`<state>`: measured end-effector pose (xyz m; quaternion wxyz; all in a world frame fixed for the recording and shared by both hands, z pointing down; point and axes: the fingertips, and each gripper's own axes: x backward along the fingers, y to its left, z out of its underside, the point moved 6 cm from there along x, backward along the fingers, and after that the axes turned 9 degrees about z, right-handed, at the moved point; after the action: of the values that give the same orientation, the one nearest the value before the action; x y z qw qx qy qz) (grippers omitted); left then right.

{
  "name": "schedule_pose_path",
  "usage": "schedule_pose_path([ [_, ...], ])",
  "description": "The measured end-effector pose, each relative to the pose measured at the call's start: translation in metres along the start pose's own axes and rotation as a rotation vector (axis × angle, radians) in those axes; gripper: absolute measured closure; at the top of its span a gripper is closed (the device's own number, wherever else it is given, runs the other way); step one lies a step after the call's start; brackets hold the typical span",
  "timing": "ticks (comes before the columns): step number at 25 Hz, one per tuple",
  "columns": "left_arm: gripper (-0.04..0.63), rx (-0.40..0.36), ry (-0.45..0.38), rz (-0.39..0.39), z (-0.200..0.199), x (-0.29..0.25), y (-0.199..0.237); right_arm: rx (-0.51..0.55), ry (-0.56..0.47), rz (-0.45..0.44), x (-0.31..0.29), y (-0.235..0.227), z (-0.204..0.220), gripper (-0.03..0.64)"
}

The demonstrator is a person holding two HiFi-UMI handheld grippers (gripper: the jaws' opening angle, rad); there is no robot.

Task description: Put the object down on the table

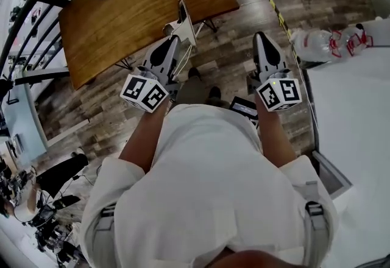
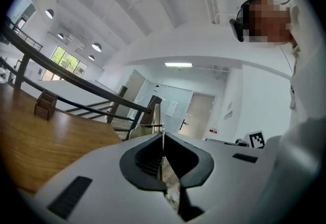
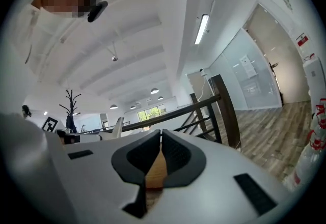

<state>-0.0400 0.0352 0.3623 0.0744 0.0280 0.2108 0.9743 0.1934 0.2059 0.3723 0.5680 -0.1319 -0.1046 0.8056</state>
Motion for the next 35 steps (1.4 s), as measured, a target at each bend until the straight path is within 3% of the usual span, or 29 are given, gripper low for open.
schedule_pose_path([
  [7,0.577,0.006,-0.037,-0.087,-0.007,-0.022,0.061,0.027,0.012,-0.013,-0.066,-0.002,-0.001,0.589],
  [12,0.577,0.003,-0.084,-0.086,-0.033,-0.058,0.098,0.088,0.042,-0.040,-0.119,-0.009,-0.020,0.589],
  [17,0.577,0.047,-0.099,-0.098,-0.051,-0.085,0.133,0.104,0.025,-0.036,-0.176,-0.015,-0.046,0.589],
  [25,0.577,0.101,-0.119,-0.100,-0.071,-0.110,0.185,0.142,0.058,-0.086,-0.256,0.001,-0.046,0.589],
  [29,0.577,0.134,-0.135,-0.109,-0.077,-0.122,0.206,0.141,0.069,-0.121,-0.293,0.004,-0.046,0.589],
  [35,0.577,0.182,-0.187,-0.183,-0.078,-0.132,0.235,0.155,0.127,-0.228,-0.346,0.004,-0.035,0.589],
])
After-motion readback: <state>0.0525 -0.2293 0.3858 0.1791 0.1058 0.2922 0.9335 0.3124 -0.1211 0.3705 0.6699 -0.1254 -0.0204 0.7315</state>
